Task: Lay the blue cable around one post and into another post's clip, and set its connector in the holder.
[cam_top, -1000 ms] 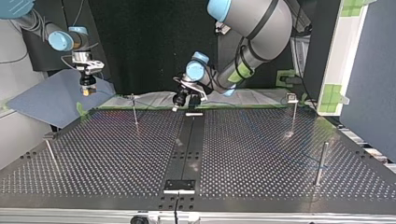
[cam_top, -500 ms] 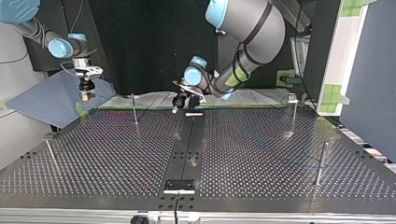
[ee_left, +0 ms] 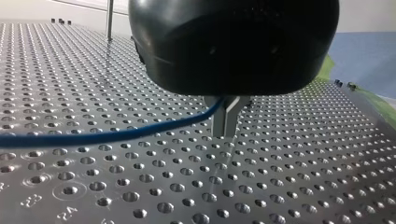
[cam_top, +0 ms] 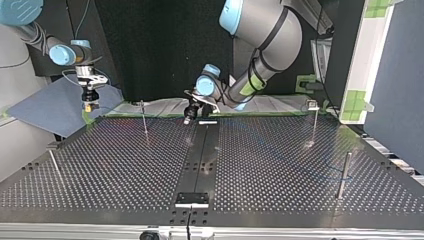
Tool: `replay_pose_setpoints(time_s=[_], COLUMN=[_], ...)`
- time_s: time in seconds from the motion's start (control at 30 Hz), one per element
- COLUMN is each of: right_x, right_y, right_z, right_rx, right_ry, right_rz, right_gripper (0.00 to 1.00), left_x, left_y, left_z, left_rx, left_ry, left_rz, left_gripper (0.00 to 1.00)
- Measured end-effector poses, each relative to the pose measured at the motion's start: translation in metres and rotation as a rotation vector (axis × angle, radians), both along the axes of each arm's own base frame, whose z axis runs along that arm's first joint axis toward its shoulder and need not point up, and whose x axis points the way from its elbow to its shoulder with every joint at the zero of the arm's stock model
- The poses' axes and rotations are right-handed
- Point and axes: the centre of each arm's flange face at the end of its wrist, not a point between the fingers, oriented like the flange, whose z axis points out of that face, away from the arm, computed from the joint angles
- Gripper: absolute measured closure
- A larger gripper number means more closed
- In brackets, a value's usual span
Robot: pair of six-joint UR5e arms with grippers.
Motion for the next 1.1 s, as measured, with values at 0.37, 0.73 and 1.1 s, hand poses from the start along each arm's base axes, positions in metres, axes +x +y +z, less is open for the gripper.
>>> replay_pose_setpoints(time_s=[0.37, 0.73, 1.1], right_x=[0.001, 0.005, 0.007], right_y=[-0.001, 0.000, 0.001], right_z=[-0.001, -0.003, -0.004], right_rx=[-0.003, -0.001, 0.001], right_ry=[-0.004, -0.006, -0.003], right_rz=[0.000, 0.006, 0.011], right_gripper=[1.00, 1.00, 1.00], left_x=[-0.002, -0.006, -0.016], left_y=[0.001, -0.004, -0.005], left_z=[-0.002, -0.002, -0.007], left_rx=[0.021, 0.063, 0.117], left_ry=[0.012, -0.008, 0.038], left_rz=[0.000, -0.042, -0.062], left_gripper=[0.98, 0.18, 0.00])
